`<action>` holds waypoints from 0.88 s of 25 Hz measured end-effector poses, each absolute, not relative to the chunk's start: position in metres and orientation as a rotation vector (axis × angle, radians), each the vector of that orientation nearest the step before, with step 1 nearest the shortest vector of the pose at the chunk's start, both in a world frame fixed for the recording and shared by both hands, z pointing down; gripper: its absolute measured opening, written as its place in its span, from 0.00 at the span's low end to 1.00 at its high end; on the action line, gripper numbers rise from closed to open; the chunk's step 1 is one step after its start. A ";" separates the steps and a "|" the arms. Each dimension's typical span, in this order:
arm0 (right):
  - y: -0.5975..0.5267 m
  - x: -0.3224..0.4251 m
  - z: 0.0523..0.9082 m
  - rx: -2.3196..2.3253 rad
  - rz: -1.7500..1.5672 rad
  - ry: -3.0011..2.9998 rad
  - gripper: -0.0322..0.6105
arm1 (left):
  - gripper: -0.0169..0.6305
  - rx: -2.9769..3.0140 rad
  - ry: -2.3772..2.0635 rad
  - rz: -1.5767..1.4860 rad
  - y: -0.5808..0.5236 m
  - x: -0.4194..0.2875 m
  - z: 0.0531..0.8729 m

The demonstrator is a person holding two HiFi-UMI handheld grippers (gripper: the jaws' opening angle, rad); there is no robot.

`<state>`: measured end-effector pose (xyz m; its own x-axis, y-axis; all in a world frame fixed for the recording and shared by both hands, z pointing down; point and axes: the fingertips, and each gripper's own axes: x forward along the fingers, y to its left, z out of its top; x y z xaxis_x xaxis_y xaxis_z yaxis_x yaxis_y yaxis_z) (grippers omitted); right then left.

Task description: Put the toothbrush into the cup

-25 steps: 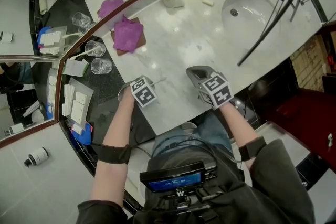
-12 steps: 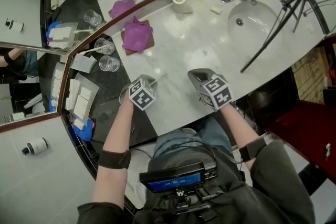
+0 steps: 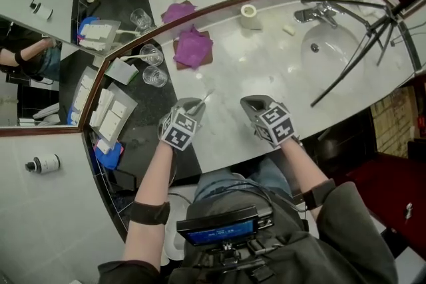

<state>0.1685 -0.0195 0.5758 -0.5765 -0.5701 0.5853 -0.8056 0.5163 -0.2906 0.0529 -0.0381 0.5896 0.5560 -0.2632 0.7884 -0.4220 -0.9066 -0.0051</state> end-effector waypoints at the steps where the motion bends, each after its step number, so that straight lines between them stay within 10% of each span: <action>1: -0.019 0.165 0.573 1.115 0.760 -2.345 0.08 | 0.09 2.611 -0.617 1.225 -0.038 0.051 0.583; 22: -0.013 0.068 0.557 0.836 0.645 -2.446 0.08 | 0.09 2.318 -1.360 0.164 -0.043 -0.068 0.500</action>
